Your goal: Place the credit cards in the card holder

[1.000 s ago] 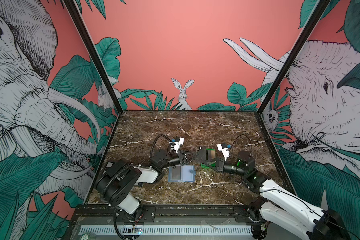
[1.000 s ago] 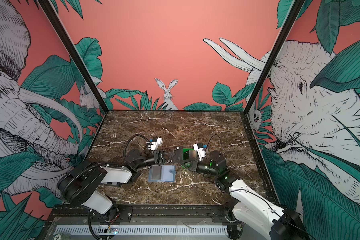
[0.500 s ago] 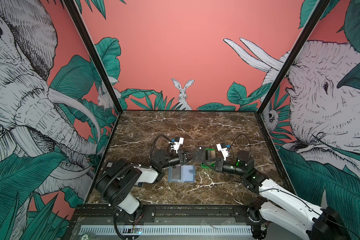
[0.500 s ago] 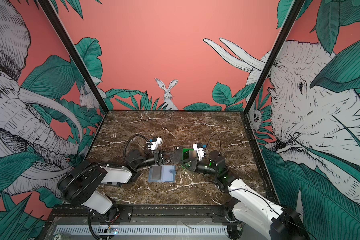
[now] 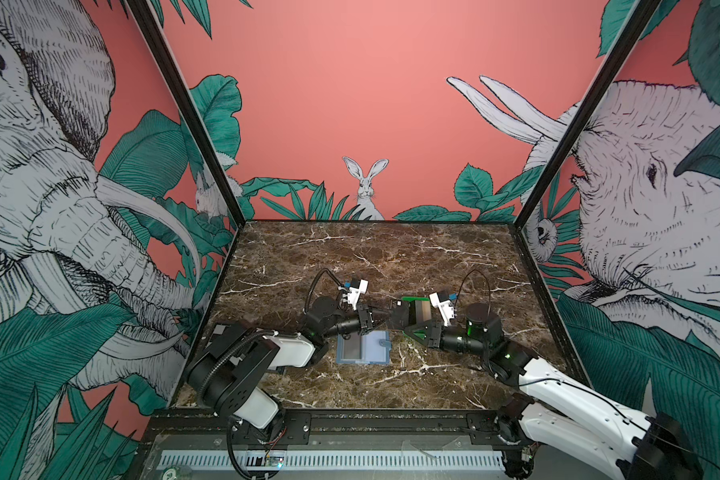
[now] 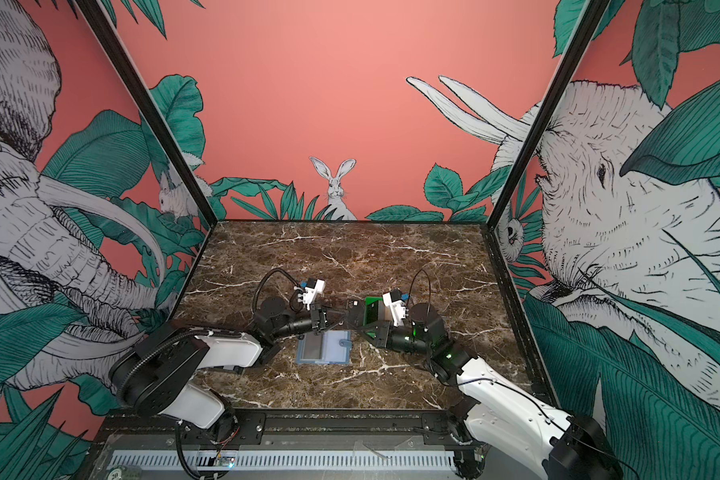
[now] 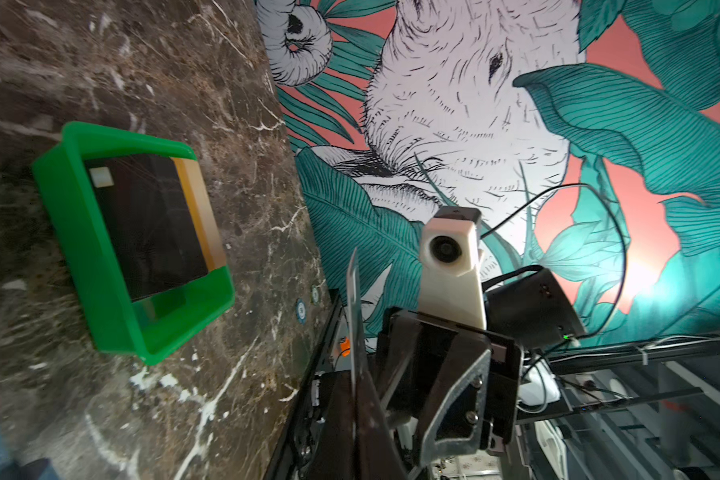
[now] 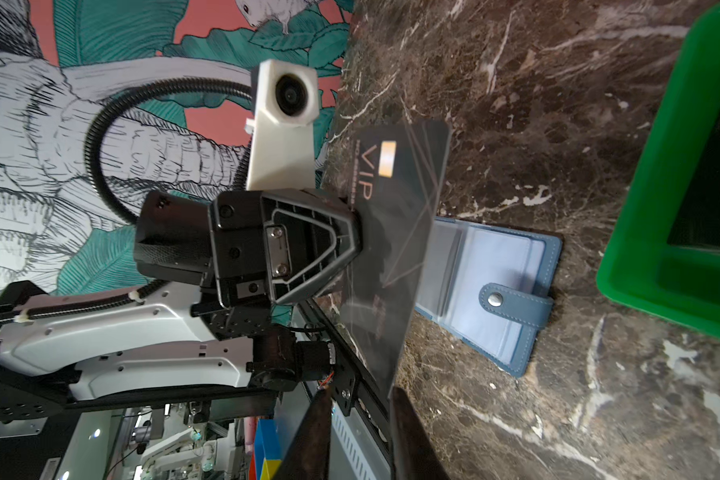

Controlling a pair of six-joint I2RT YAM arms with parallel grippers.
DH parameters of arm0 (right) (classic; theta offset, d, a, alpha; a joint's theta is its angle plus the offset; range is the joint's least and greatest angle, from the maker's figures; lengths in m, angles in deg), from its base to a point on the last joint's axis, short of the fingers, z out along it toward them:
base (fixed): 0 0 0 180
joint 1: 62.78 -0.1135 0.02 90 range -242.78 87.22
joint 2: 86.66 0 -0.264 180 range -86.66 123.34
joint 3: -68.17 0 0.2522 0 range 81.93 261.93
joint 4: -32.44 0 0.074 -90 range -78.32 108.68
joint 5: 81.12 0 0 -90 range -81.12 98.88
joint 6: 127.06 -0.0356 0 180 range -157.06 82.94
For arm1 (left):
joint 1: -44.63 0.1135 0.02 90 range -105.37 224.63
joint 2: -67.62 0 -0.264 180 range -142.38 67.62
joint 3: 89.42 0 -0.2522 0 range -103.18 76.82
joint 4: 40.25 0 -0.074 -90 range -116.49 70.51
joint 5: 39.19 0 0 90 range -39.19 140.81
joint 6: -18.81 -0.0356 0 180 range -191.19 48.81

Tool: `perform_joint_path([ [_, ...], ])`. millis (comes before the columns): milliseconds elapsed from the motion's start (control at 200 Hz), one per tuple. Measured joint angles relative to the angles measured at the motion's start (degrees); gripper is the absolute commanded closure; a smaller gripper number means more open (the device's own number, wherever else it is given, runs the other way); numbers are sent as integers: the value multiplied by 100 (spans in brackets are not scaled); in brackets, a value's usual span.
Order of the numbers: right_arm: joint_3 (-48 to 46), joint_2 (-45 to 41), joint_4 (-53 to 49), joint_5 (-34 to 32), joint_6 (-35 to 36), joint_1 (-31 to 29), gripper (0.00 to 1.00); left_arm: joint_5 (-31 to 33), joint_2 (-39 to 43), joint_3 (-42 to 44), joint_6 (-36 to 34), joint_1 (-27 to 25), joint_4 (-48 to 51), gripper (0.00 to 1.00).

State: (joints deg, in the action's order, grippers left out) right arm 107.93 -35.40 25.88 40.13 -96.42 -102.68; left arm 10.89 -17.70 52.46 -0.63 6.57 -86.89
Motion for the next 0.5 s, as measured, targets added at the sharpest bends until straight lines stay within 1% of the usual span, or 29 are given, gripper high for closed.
perform_joint_path([
  [130, 72, -15, -372, -529, 114, -332, 76, 101, 579, -76, -616, 103, 1298, 97],
  [275, 393, 164, -903, -1143, 260, -859, 78, 144, 1067, -101, -1064, 280, 2229, 97],
  [360, 691, 479, -1198, -1545, 339, -1193, 80, 186, 1368, -101, -1338, 407, 2881, 97],
  [500, 1104, 1207, -1591, -2031, 372, -1556, 82, 304, 1921, -101, -1738, 540, 3895, 97],
])
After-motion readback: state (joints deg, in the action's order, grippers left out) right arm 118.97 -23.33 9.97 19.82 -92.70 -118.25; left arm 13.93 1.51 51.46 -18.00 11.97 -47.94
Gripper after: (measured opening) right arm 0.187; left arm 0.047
